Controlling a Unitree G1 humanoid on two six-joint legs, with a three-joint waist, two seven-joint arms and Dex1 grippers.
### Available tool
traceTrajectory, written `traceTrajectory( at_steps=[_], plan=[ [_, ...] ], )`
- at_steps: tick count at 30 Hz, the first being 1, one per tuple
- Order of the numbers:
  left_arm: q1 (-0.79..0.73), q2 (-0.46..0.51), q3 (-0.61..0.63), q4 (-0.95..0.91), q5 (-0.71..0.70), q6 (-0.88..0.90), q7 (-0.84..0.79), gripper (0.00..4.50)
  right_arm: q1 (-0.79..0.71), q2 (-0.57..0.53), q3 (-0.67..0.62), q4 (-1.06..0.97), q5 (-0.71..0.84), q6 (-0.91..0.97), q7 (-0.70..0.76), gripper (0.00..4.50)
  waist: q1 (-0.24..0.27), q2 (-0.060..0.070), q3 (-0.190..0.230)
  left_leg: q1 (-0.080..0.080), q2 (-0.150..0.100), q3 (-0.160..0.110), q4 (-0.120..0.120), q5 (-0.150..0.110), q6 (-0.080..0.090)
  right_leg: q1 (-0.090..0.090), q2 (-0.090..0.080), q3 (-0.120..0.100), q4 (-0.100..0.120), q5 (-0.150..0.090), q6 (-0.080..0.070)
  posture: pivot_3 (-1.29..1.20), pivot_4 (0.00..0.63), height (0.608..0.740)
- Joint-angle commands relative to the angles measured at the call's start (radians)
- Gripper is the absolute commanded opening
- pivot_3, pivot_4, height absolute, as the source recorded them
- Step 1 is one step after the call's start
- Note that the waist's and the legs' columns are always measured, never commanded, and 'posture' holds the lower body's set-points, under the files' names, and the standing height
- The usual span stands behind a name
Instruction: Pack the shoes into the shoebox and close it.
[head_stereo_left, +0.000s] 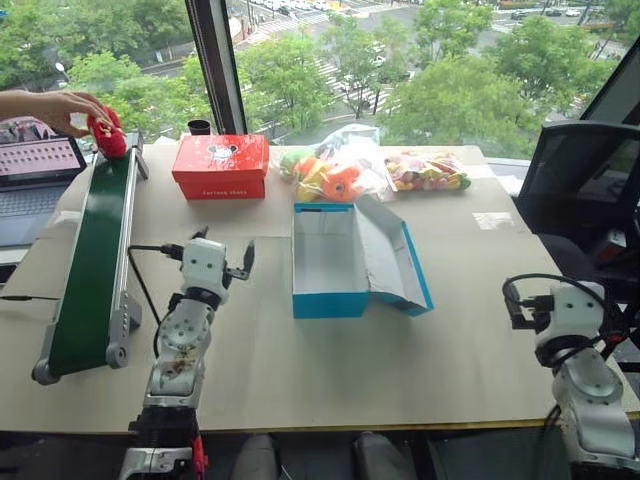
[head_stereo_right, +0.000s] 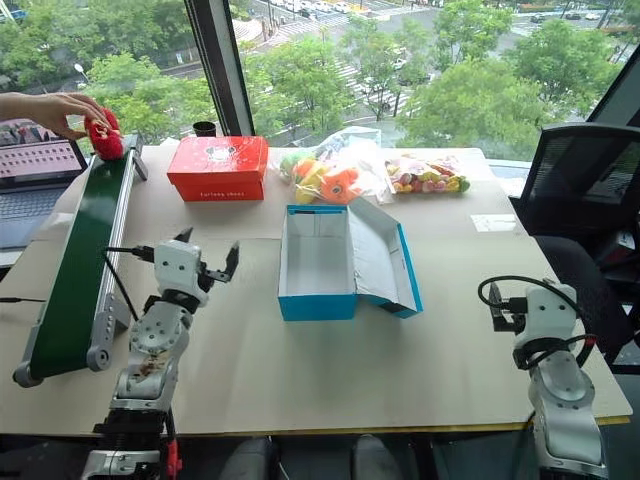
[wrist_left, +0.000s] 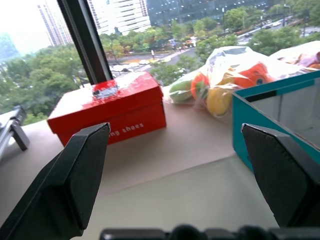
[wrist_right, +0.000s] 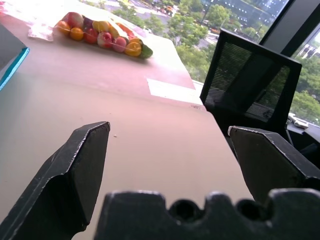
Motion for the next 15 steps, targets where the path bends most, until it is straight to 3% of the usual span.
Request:
traceTrajectory(
  at_steps=[1,5,10,15],
  plan=[
    [-0.076,0.046,0.071,-0.073,0.047,-0.005,0.088,4.50,-0.156,-0.022,0.069,-0.086,0.095,0.077,0.141,4.49,-0.003,-0.001,0.000,0.000,0.000,0.000,0.001,0.000,0.000,0.000,0.000,0.000,0.000,0.000,0.000,0.00,0.150,0.739],
    [-0.140,0.072,0.180,-0.088,0.033,0.101,0.183,4.50,-0.339,-0.004,0.205,-0.155,0.231,0.237,0.320,4.49,-0.001,-0.001,0.001,0.000,0.000,0.000,0.001,0.000,0.000,0.001,0.000,-0.001,0.000,0.000,0.001,0.00,0.150,0.739],
    [-0.173,0.149,0.221,-0.099,0.049,0.258,0.187,4.50,-0.506,0.024,0.309,-0.154,0.350,0.404,0.465,4.49,0.013,-0.002,0.002,-0.003,-0.003,-0.001,0.001,0.000,0.000,0.000,-0.003,-0.002,0.000,0.000,0.002,0.00,0.150,0.739],
    [-0.189,0.201,0.311,-0.048,0.007,0.399,0.207,4.50,-0.614,0.073,0.395,-0.081,0.364,0.435,0.586,4.49,0.021,-0.004,0.003,-0.003,-0.003,-0.002,0.003,0.000,0.000,0.000,-0.003,-0.003,0.000,0.001,0.003,0.00,0.150,0.739]
  ],
)
